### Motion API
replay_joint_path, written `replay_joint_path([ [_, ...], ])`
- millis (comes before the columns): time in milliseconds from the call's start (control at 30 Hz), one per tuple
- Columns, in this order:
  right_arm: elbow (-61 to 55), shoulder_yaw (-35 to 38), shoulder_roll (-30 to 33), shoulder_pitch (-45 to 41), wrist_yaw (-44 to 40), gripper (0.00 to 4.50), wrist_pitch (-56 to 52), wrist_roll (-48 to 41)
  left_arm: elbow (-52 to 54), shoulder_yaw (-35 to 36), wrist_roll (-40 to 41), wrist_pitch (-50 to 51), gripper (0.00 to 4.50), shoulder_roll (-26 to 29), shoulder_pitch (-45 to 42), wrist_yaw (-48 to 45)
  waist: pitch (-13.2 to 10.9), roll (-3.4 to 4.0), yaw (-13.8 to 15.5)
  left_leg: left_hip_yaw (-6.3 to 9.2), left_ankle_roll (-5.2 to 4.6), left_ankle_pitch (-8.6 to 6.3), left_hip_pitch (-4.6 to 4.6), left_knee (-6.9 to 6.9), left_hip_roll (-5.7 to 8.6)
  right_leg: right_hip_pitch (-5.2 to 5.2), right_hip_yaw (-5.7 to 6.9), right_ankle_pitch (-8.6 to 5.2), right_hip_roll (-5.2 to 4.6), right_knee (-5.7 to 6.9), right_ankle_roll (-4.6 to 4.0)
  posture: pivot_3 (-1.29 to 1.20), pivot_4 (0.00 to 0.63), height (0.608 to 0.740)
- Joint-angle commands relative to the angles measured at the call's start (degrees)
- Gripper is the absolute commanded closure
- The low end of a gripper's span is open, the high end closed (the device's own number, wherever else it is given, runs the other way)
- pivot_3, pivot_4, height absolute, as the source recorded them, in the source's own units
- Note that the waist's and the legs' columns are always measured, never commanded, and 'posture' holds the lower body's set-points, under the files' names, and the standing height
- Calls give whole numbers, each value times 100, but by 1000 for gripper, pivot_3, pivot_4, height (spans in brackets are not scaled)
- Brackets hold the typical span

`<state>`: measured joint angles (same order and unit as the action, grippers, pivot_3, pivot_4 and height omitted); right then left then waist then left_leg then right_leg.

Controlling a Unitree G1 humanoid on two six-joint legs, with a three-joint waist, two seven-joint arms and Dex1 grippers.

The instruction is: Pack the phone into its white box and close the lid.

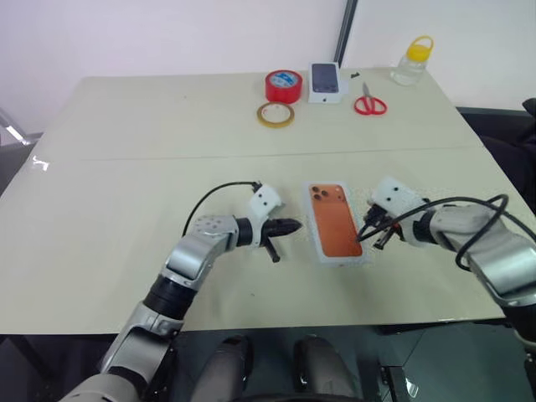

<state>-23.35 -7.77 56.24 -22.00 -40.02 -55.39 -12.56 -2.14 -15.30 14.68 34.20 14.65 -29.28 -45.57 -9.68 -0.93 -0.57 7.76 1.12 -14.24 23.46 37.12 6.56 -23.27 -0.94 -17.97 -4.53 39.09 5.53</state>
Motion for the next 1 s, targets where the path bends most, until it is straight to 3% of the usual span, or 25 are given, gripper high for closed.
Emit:
replay_joint_path([
  [33, -254, 609, 173, 181, -342, 4468, 432, -211, 371, 575, 485, 190, 4500, -113, -68, 116, 0, 0, 8, 0, 0, 0, 0, 1, 0, 1, 0, 0, 0, -1, 0, 0, 150, 740],
  [200, -839, 1108, 201, 746, -909, 4468, 608, -766, 380, 558, 530, 236, 4500, -405, -308, 298, 0, -1, 58, -1, -1, 0, 0, 4, 1, 6, 1, 0, -1, -3, 1, 0, 150, 740],
  [367, -1179, 837, 73, 1142, -749, 4468, 434, -773, -158, -97, -35, -137, 4500, -577, -720, 297, 0, -2, 111, -3, -1, -1, 0, 6, 1, 7, 0, 2, 0, -3, 4, 0, 150, 740],
  [533, -1290, 643, 103, 1440, -483, 4468, 206, -688, -464, -873, -675, -399, 4500, -328, -742, 82, 1, -2, 116, -8, -1, -1, -2, 3, 0, 5, -5, 2, 0, -3, 4, 0, 150, 740],
  [667, -1321, 627, 95, 1515, -342, 4468, 138, -680, -344, -1089, -777, -357, 4500, -149, -589, -96, 9, -7, 124, -7, -1, -1, -8, 4, 0, 13, -5, 2, 0, -5, 4, 0, 150, 740],
  [833, -1240, 886, -35, 1360, -205, 4468, 311, -730, 13, -715, -652, -428, 4500, 58, -270, -51, 10, -9, 117, -6, -2, -2, -9, 3, -1, 15, -5, 1, 0, -6, 4, 0, 150, 740],
  [1000, -684, 1363, -455, 864, -3, 4468, 737, -777, 825, 127, -13, -210, 4500, 508, 309, -212, 8, -9, 76, -7, -1, -1, -9, -1, -3, 5, -9, 1, 3, 0, 4, 0, 150, 740],
])
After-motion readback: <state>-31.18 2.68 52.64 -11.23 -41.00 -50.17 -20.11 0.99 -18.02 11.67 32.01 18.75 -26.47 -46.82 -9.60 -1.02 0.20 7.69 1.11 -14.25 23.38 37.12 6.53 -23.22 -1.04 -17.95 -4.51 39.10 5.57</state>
